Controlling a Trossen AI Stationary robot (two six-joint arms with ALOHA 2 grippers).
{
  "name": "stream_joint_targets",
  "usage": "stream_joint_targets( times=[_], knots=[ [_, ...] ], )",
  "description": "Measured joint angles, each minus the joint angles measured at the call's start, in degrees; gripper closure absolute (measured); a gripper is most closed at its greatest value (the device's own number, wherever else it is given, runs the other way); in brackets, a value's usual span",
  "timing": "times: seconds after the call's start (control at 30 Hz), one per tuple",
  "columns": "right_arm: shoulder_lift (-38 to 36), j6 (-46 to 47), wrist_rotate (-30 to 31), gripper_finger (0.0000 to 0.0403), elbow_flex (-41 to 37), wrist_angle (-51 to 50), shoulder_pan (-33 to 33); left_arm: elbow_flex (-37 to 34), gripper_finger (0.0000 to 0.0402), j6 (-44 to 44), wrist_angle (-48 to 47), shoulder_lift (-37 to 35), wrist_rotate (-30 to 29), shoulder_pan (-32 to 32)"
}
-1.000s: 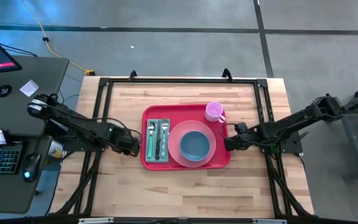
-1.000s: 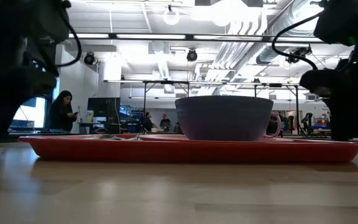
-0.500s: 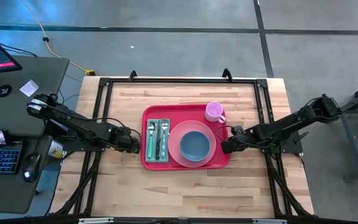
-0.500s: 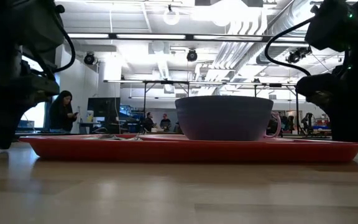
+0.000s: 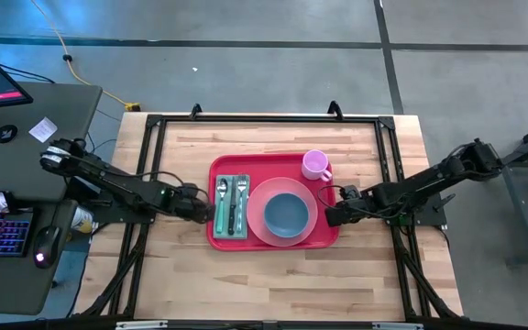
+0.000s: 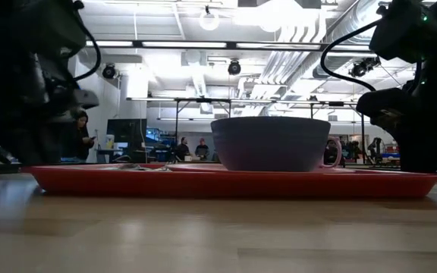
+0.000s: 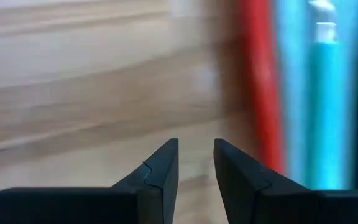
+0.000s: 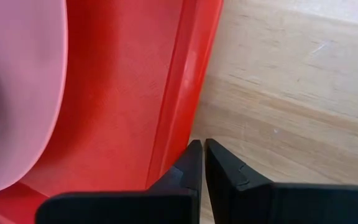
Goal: Set up tray
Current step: Adjust the red tray
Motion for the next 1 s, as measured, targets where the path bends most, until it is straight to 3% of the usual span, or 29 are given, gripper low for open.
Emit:
stream_joint_targets(
  times=[0.23, 0.6, 1.0],
  knots=[
    [0.0, 0.0, -0.5, 0.0402, 0.0, 0.3, 0.0, 0.0, 0.0266, -0.3, 4.6, 0.0, -2.7, 0.2],
    [0.1, 1.4, -2.2, 0.0402, -0.1, 2.4, 1.9, 0.1, 0.0266, 1.4, 4.0, 0.0, -2.0, 8.2],
    [0.0, 1.7, -1.0, 0.0402, 0.0, 0.2, 3.0, 0.1, 0.0266, 5.7, 6.0, 0.0, 4.7, 10.3]
  ],
)
